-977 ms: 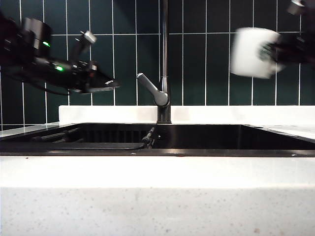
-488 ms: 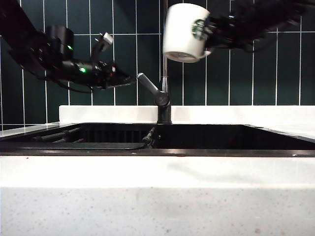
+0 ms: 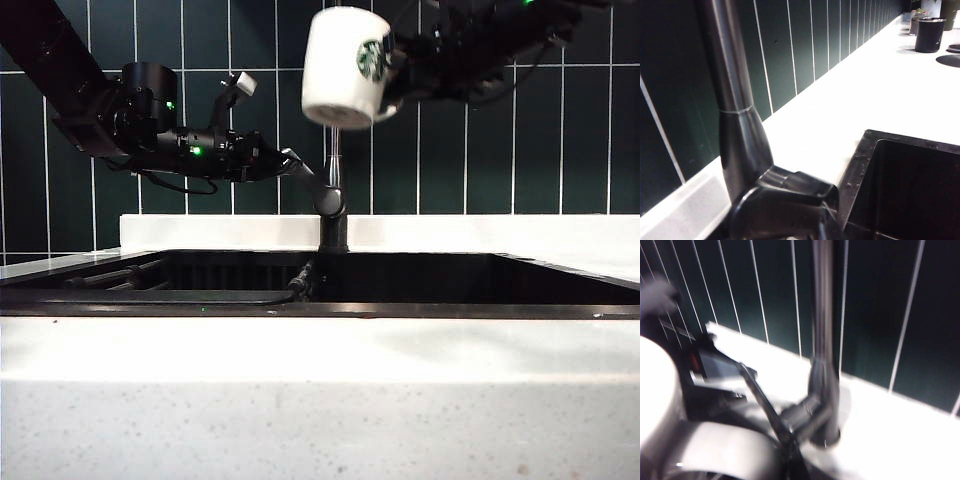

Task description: Pick up the mug next to the sink, go to the faucet to get some water, pour the water into the sink, and finally put the mug back to its place.

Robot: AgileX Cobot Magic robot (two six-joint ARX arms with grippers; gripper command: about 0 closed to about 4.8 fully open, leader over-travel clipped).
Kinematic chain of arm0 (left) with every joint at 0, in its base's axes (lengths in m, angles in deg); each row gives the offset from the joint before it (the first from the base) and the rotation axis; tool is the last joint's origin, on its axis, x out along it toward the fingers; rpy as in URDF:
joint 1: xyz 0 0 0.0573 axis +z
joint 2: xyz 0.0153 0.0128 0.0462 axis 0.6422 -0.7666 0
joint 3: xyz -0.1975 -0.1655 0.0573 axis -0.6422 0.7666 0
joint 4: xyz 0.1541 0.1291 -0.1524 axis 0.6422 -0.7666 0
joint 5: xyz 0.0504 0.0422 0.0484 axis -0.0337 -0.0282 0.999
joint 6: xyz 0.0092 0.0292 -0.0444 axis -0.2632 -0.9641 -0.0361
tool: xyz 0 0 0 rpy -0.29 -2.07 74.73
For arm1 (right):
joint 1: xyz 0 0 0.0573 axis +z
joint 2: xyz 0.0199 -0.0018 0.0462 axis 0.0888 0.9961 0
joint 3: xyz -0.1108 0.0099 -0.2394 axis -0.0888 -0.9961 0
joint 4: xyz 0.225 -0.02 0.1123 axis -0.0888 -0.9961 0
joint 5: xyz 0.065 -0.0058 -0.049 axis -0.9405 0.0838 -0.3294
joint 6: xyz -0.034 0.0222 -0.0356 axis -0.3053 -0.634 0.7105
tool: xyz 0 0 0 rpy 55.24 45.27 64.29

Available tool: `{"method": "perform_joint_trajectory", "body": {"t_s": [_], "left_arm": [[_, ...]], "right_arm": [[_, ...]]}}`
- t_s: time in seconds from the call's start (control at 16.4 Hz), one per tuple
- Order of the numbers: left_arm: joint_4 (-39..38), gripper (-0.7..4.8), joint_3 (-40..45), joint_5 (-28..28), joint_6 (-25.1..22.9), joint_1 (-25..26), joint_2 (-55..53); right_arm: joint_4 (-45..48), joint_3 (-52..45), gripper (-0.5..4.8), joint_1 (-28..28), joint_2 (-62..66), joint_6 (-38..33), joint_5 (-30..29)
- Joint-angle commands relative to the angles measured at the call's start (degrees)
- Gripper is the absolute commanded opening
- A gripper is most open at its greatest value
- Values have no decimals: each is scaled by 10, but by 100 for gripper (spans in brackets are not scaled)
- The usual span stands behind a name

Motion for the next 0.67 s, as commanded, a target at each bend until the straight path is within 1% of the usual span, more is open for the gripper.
{"method": "perform_joint_trajectory", "body": {"t_s": [0.06, 0.12, 0.18, 0.31, 0.43, 0.55, 0.61, 0.67], "left_arm": [[27, 184, -4, -7, 0, -3, 3], [42, 183, -4, -7, 1, -3, 3], [56, 183, -5, -12, 15, -3, 3], [80, 183, -5, -40, 51, -3, 7], [80, 183, -5, -70, 63, -3, 12], [79, 183, -5, -110, 101, -3, 15], [78, 183, -4, -122, 111, -3, 15], [74, 183, -4, -121, 108, -3, 15]], "right_arm": [[29, 23, 8, 1, -9, -8, -27], [27, 30, 8, 1, -9, -6, -34], [27, 38, 8, 1, -9, -5, -36], [21, 47, 8, 1, -9, -1, -44], [14, 50, 8, 1, -9, 9, -44], [11, 50, 8, 1, -9, 9, -44], [11, 50, 8, 1, -9, 9, -44], [10, 50, 8, 1, -9, 11, -44]]}}
